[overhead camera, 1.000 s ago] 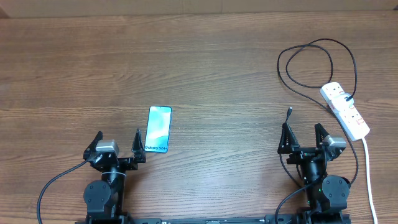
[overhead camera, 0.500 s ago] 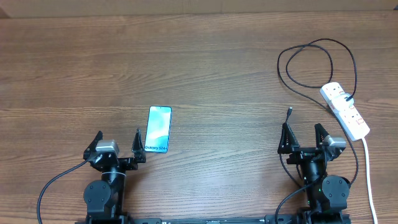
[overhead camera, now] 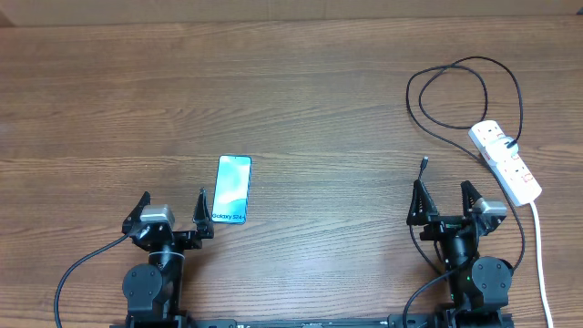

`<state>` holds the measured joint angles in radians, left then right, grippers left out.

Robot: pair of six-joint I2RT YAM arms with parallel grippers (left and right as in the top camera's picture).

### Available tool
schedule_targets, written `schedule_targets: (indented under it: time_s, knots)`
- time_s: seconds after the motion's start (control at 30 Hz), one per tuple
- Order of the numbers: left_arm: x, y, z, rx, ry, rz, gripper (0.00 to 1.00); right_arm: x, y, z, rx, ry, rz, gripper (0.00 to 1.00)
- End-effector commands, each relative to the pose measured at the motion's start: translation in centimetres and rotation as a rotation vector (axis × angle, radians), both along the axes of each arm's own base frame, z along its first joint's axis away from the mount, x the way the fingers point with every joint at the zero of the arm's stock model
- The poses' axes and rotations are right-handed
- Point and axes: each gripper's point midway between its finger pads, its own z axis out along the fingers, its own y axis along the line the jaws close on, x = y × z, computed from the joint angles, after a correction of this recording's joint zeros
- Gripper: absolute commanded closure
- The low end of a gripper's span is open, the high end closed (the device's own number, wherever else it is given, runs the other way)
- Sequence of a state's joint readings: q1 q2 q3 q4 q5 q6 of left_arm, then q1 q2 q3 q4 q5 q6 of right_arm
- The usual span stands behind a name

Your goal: Plug charger to phone and switch on socket

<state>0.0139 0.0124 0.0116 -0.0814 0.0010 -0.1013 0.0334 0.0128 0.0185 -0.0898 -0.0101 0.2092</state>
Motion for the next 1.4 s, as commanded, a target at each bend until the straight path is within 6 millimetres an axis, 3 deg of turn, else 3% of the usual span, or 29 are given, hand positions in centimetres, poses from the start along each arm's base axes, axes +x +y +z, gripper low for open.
schedule_targets:
  time_s: [0.0,0.7,1.17,1.37]
  knots:
    - [0.0,0.1,-0.2,-0.011,0.001,0.001,0.01,0.0,-0.3,-0.2,-0.001,-0.005,-0.013,0.00]
    - [0.0,-0.1,0.1,-0.012,-0.009,-0.009,0.01,0.0,-0.3,-0.2,-0.001,-0.005,-0.013,0.00]
    - [-0.4,-1.6,3.1,-0.023,-0.067,-0.096,0.00,0.0,-0.3,-0.2,-0.001,-0.005,-0.013,0.00]
    - [-1.1,-1.6,6.6,-0.018,-0.126,-0.093,0.00,0.0,-0.3,-0.2,-0.001,-0.005,-0.013,0.00]
